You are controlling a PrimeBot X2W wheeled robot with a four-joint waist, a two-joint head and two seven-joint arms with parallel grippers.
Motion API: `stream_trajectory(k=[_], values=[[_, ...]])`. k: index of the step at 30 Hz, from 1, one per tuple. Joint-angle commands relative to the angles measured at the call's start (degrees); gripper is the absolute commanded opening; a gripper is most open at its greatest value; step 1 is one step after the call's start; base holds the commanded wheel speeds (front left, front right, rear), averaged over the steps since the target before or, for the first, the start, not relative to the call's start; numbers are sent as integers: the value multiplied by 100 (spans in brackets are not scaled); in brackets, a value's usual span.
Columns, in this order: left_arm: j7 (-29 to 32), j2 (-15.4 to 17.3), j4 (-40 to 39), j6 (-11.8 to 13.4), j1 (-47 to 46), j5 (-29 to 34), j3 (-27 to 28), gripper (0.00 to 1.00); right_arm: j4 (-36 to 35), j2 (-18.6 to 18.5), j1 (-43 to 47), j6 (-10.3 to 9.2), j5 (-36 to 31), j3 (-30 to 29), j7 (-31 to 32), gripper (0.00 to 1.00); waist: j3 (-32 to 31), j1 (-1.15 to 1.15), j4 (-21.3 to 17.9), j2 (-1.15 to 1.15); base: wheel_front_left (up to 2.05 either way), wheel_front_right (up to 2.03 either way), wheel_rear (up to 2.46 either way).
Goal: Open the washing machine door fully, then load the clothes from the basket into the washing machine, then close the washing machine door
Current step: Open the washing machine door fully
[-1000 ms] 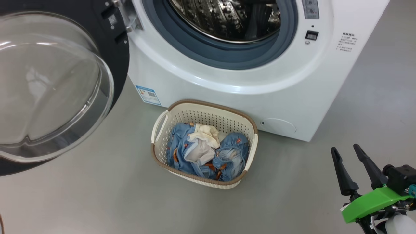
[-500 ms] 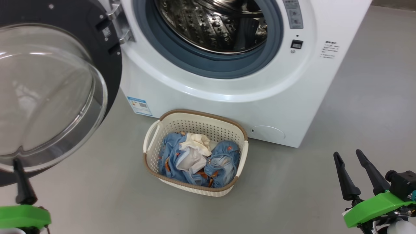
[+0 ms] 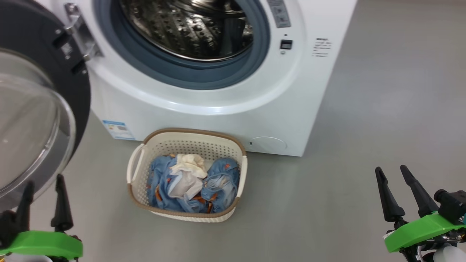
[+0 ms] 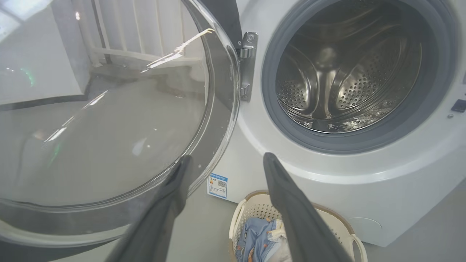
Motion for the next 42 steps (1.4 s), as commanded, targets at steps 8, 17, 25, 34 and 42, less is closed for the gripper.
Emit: stream_trajectory(k=[8, 17, 25, 34, 42], values=[[-36, 490, -257, -8, 2, -251, -442, 100, -188, 15, 49, 9, -63, 58, -69, 100, -44, 0, -777, 0, 0, 0, 0], [-36, 596, -294, -8, 36, -356, -684, 100, -229, 79, 108, 9, -69, 11, -69, 100, -87, 0, -1255, 0, 0, 0, 0], [-36, 626, -337, -9, 98, -423, -783, 100, -262, 130, 154, 9, -60, -69, -69, 100, -100, 0, -1511, 0, 0, 0, 0], [-36, 654, -365, -9, 43, -463, -740, 100, -290, 209, 124, 9, -106, -103, -69, 100, -45, 0, -1563, 0, 0, 0, 0], [-36, 692, -256, -9, -26, -554, -821, 100, -304, 234, 84, 9, -113, -118, -69, 100, 11, 0, -1513, 0, 0, 0, 0]])
